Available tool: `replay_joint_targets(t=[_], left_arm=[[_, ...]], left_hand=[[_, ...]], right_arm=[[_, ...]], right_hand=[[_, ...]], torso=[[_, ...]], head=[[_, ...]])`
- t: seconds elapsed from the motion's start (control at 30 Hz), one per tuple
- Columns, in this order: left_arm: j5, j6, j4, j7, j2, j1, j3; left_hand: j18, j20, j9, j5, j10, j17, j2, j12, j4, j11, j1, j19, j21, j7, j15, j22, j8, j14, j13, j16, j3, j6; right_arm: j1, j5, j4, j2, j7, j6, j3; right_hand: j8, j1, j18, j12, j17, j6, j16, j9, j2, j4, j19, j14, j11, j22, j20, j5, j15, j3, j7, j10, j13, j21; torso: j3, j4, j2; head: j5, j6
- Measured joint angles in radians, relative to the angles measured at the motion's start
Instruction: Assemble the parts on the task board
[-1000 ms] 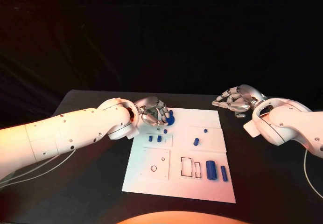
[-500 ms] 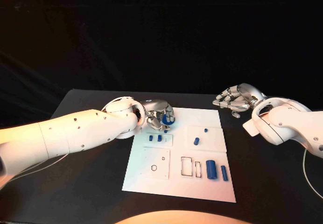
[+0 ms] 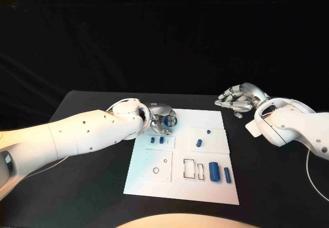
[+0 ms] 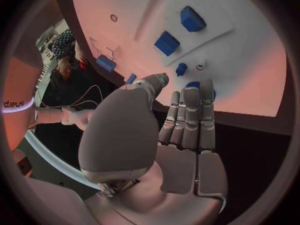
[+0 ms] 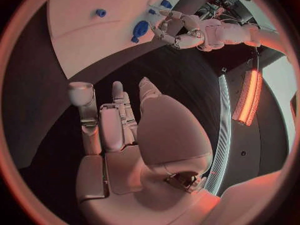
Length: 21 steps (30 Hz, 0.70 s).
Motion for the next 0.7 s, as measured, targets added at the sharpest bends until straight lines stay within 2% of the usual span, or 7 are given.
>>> replay_joint_targets(t=[0.7], left_arm=[[-0.018,0.053,-0.031,-0.013,0.017,-0.008,-0.002]], left_hand=[[0.0,-0.004,-0.023,0.0,0.049,0.083,0.0,0.0,0.0,-0.011,0.0,0.011,0.026,-0.013,-0.008,0.02,-0.015,0.057,-0.011,0.086,0.0,0.041]], right_arm=[[-0.001,-0.014,0.0,0.0,0.004,-0.004,0.0]], right_hand=[[0.0,0.0,0.0,-0.009,0.0,0.0,0.0,-0.001,0.0,0.0,0.0,-0.004,0.003,0.0,0.0,0.0,0.004,0.0,0.0,0.003,-0.008,0.0]], torso=[[0.0005,0.0008,-0.001]], head=[[-0.006,-0.007]])
